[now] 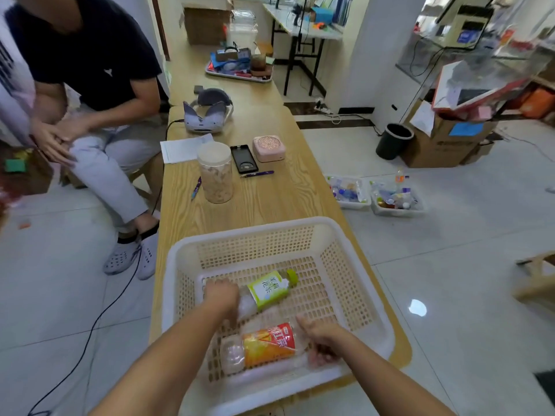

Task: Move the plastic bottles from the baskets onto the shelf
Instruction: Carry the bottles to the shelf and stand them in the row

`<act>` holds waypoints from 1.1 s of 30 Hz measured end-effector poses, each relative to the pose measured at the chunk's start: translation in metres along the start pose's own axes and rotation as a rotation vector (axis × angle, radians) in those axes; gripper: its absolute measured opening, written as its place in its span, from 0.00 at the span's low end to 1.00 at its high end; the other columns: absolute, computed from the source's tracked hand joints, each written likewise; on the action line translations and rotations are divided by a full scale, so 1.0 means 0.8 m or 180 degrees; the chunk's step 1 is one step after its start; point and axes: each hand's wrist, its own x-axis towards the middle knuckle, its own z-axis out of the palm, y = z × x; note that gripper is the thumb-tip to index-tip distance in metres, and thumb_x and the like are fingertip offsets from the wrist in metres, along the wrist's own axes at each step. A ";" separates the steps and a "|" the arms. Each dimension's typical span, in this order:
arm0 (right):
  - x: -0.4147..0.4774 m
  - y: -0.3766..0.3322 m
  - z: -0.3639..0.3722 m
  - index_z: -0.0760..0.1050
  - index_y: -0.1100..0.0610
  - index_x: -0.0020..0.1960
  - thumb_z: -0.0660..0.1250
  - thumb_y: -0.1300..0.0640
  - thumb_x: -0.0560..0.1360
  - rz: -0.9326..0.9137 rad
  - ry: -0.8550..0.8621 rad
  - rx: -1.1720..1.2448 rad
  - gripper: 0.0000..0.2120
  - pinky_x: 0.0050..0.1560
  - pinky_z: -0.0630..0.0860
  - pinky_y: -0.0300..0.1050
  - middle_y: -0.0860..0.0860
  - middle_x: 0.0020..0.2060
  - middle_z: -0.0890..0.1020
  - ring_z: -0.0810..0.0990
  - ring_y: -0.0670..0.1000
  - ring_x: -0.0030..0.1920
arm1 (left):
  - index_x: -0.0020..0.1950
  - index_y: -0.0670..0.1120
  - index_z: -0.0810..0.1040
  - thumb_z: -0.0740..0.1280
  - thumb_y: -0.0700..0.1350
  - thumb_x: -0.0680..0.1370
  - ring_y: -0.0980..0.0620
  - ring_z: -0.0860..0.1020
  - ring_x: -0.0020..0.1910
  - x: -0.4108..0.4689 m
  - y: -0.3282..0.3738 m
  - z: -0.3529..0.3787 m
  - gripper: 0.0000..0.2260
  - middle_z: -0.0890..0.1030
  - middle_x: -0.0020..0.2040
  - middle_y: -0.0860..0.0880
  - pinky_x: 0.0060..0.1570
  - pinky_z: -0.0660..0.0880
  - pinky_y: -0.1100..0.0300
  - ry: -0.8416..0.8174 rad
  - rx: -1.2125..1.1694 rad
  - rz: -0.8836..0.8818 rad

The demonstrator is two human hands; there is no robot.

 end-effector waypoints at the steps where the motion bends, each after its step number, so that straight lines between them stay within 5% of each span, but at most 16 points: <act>1: 0.000 -0.007 0.010 0.73 0.62 0.29 0.40 0.30 0.77 0.0052 -0.0283 0.0249 0.43 0.20 0.64 0.33 0.53 0.16 0.74 0.71 0.46 0.17 | 0.63 0.48 0.76 0.76 0.57 0.67 0.48 0.76 0.61 0.000 -0.004 -0.001 0.28 0.77 0.61 0.48 0.61 0.70 0.53 -0.0160 0.0011 -0.0012; 4: -0.001 -0.031 0.030 0.73 0.59 0.35 0.49 0.36 0.80 0.0046 -0.0314 0.0790 0.31 0.18 0.63 0.30 0.53 0.16 0.75 0.69 0.46 0.13 | 0.67 0.46 0.73 0.76 0.57 0.67 0.47 0.75 0.63 0.000 -0.012 0.000 0.32 0.75 0.65 0.45 0.61 0.72 0.55 -0.0395 -0.0331 0.0003; 7: 0.009 -0.051 0.028 0.71 0.58 0.39 0.63 0.52 0.80 -0.0109 0.0133 0.2145 0.14 0.19 0.68 0.34 0.53 0.21 0.76 0.74 0.49 0.18 | 0.67 0.42 0.74 0.71 0.53 0.74 0.46 0.76 0.62 -0.001 -0.017 -0.002 0.25 0.77 0.65 0.43 0.59 0.72 0.56 -0.0574 -0.0905 0.0097; 10: 0.010 -0.082 0.015 0.70 0.62 0.35 0.59 0.67 0.78 -0.0320 0.0467 0.3328 0.13 0.17 0.66 0.35 0.55 0.21 0.73 0.70 0.49 0.18 | 0.67 0.40 0.73 0.67 0.54 0.77 0.46 0.75 0.63 0.000 -0.021 -0.001 0.24 0.76 0.66 0.43 0.61 0.71 0.57 -0.0591 -0.1369 -0.0003; 12: 0.008 -0.104 0.016 0.73 0.65 0.39 0.62 0.66 0.77 -0.0297 0.0837 0.3449 0.08 0.23 0.72 0.39 0.59 0.28 0.78 0.75 0.51 0.23 | 0.69 0.40 0.70 0.68 0.57 0.76 0.46 0.74 0.65 0.001 -0.023 0.003 0.29 0.74 0.67 0.43 0.63 0.71 0.57 -0.0538 -0.1574 -0.0113; 13: 0.012 -0.109 0.025 0.75 0.66 0.46 0.66 0.63 0.75 -0.0137 0.1158 0.3353 0.05 0.33 0.78 0.44 0.62 0.39 0.81 0.80 0.55 0.33 | 0.70 0.40 0.69 0.68 0.58 0.75 0.45 0.74 0.65 0.001 -0.023 0.005 0.30 0.74 0.68 0.43 0.62 0.71 0.56 -0.0505 -0.1625 -0.0153; 15: 0.014 -0.110 0.056 0.70 0.64 0.63 0.74 0.55 0.68 0.0391 0.1368 0.3148 0.27 0.55 0.78 0.53 0.62 0.60 0.75 0.78 0.62 0.56 | 0.70 0.40 0.68 0.69 0.59 0.74 0.45 0.74 0.65 0.000 -0.023 0.009 0.32 0.73 0.68 0.43 0.62 0.71 0.56 -0.0550 -0.1635 -0.0188; 17: 0.014 -0.107 0.089 0.57 0.60 0.74 0.79 0.53 0.64 0.0545 0.1147 0.3407 0.47 0.66 0.71 0.57 0.63 0.70 0.64 0.70 0.64 0.67 | 0.70 0.40 0.68 0.69 0.57 0.75 0.45 0.73 0.66 0.000 -0.022 0.011 0.31 0.73 0.68 0.43 0.64 0.70 0.56 -0.0752 -0.1715 -0.0141; 20: 0.016 -0.101 0.112 0.54 0.62 0.72 0.83 0.63 0.56 0.0538 0.0874 0.3824 0.53 0.62 0.73 0.63 0.65 0.68 0.66 0.72 0.67 0.64 | 0.70 0.40 0.68 0.72 0.52 0.74 0.46 0.74 0.64 0.000 -0.022 0.011 0.29 0.74 0.67 0.44 0.61 0.73 0.56 -0.0905 -0.2015 -0.0107; 25: 0.032 -0.089 0.092 0.70 0.66 0.62 0.74 0.76 0.62 0.0066 0.0604 0.4223 0.31 0.53 0.77 0.67 0.64 0.51 0.79 0.80 0.65 0.51 | 0.74 0.40 0.58 0.74 0.47 0.73 0.41 0.74 0.64 -0.003 -0.030 0.003 0.36 0.68 0.71 0.40 0.55 0.77 0.49 -0.1189 -0.2618 -0.0310; 29: 0.037 -0.076 0.057 0.71 0.65 0.65 0.69 0.75 0.70 -0.0546 0.0541 0.4119 0.25 0.58 0.75 0.66 0.65 0.57 0.79 0.79 0.66 0.55 | 0.72 0.38 0.64 0.73 0.50 0.74 0.42 0.78 0.61 -0.003 -0.032 0.008 0.32 0.74 0.66 0.40 0.57 0.77 0.51 -0.1414 -0.2530 -0.0363; 33: 0.045 -0.079 0.043 0.71 0.57 0.70 0.66 0.64 0.75 -0.0062 0.1312 0.3289 0.23 0.61 0.75 0.61 0.62 0.62 0.75 0.76 0.64 0.59 | 0.71 0.38 0.66 0.75 0.54 0.71 0.43 0.78 0.59 -0.002 -0.033 0.015 0.36 0.75 0.66 0.41 0.53 0.77 0.53 -0.1302 -0.2686 -0.0425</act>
